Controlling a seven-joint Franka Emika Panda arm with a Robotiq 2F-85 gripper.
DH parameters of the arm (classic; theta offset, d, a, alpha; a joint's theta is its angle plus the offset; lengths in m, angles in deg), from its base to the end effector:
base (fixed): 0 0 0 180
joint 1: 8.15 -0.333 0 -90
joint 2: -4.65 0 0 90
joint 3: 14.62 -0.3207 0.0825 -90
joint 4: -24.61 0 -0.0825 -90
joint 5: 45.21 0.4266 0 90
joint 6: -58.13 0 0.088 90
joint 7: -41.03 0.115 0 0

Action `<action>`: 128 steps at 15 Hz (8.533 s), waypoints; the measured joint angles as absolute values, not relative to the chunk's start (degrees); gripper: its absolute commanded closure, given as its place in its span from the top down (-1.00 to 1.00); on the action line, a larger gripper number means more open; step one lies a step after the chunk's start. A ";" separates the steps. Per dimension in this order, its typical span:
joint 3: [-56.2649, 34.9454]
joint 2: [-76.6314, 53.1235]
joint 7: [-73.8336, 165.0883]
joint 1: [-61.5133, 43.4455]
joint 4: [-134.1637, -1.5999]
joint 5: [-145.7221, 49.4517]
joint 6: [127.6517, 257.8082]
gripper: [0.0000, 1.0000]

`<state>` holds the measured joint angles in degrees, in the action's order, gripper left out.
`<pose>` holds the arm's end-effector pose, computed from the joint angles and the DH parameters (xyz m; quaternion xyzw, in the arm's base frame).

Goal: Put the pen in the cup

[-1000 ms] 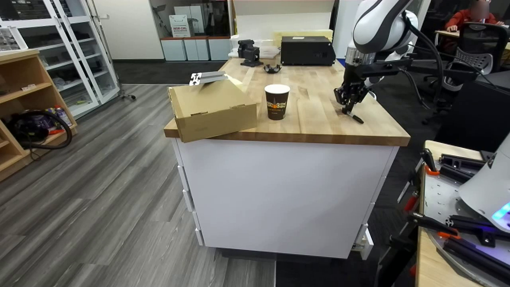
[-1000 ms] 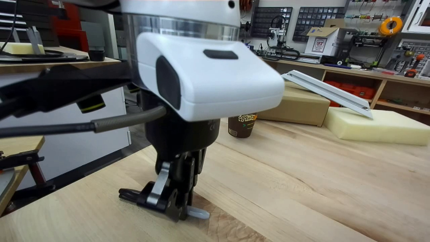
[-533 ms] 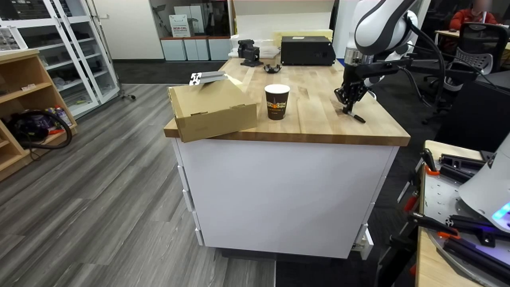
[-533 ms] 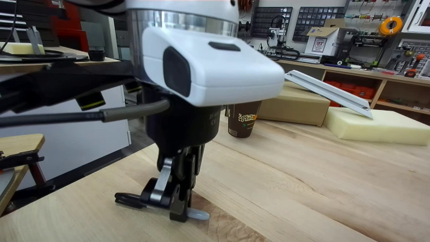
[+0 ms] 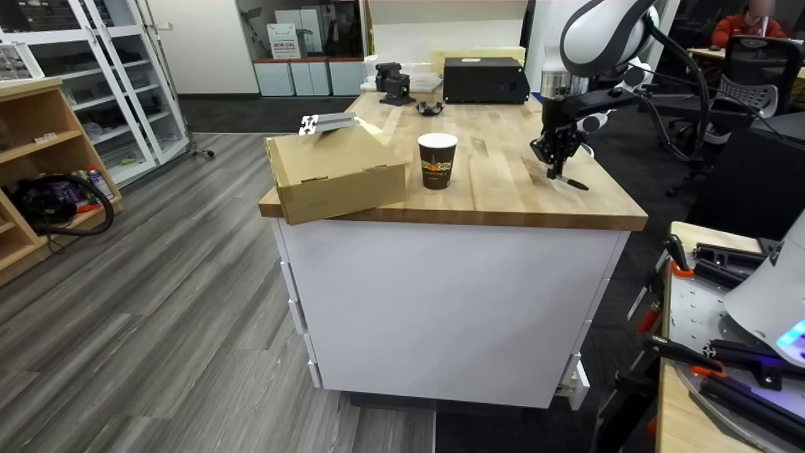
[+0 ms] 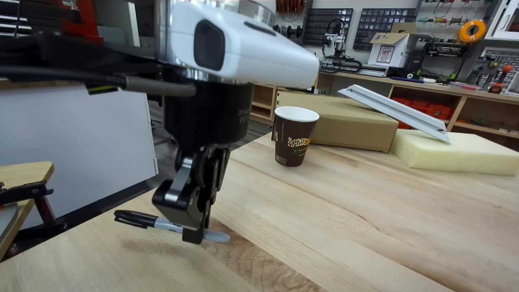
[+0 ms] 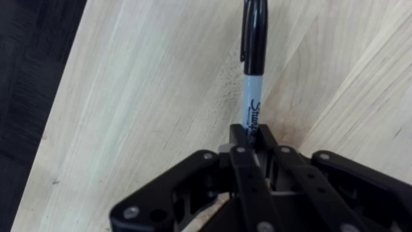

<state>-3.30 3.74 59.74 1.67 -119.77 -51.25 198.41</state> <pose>0.4436 -0.1725 0.2266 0.9522 -0.3006 -0.0443 0.0325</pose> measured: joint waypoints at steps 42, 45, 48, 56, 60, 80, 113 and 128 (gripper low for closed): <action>-14.24 4.57 58.28 -3.40 -102.62 -61.59 191.75 -0.87; -14.35 2.31 56.54 -4.34 -99.91 -61.27 191.74 -0.87; -14.61 0.06 54.52 -5.67 -96.96 -60.57 191.54 -0.87; -15.06 -4.19 52.59 -8.27 -90.40 -60.52 186.97 -0.87; -15.08 -5.12 51.97 -8.85 -88.97 -60.52 186.97 -0.87; -15.58 -6.77 47.05 -9.65 -87.85 -61.97 197.86 -0.87; -12.88 -6.62 41.08 -8.20 -93.91 -61.28 211.61 -0.87; -13.43 -9.52 38.64 -8.89 -89.88 -61.29 206.90 -0.87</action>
